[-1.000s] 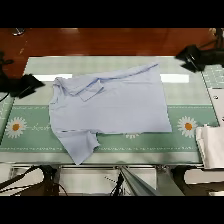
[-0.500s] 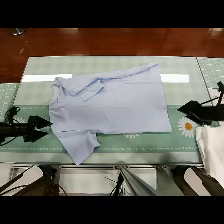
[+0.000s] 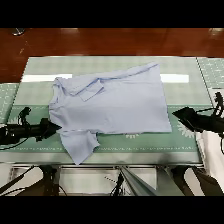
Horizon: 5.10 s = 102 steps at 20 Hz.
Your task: Fold the shirts.
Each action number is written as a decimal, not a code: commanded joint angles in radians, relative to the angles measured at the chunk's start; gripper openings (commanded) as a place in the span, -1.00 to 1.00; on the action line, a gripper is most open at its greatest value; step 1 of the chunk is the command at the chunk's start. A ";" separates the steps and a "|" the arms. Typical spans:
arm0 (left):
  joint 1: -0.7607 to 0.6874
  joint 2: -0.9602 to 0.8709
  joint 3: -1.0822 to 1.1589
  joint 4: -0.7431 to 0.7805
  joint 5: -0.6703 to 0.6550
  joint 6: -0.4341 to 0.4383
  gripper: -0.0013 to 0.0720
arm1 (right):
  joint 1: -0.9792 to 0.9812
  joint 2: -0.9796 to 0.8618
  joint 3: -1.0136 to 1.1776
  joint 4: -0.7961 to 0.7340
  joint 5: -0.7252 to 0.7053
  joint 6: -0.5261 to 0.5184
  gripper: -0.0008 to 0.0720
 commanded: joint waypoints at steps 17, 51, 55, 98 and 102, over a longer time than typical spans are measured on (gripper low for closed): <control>-0.045 -0.003 0.021 -0.037 0.008 0.023 -0.92 | 0.144 -0.406 0.021 0.067 -0.078 0.001 0.71; -0.242 0.835 1.086 0.517 0.040 -0.404 -0.92 | 0.315 0.204 1.326 -0.415 0.563 0.114 -0.92; -0.242 0.798 0.779 0.426 0.028 -0.443 -0.92 | 0.315 0.201 0.947 -0.402 0.436 0.108 -0.92; -0.370 -0.304 0.752 0.335 -0.322 -0.370 0.95 | 0.134 -0.848 1.020 -0.298 0.481 0.027 0.72; -0.291 -0.056 0.476 0.558 -0.231 -0.371 0.95 | 0.042 -0.513 0.631 -0.104 0.235 -0.065 0.72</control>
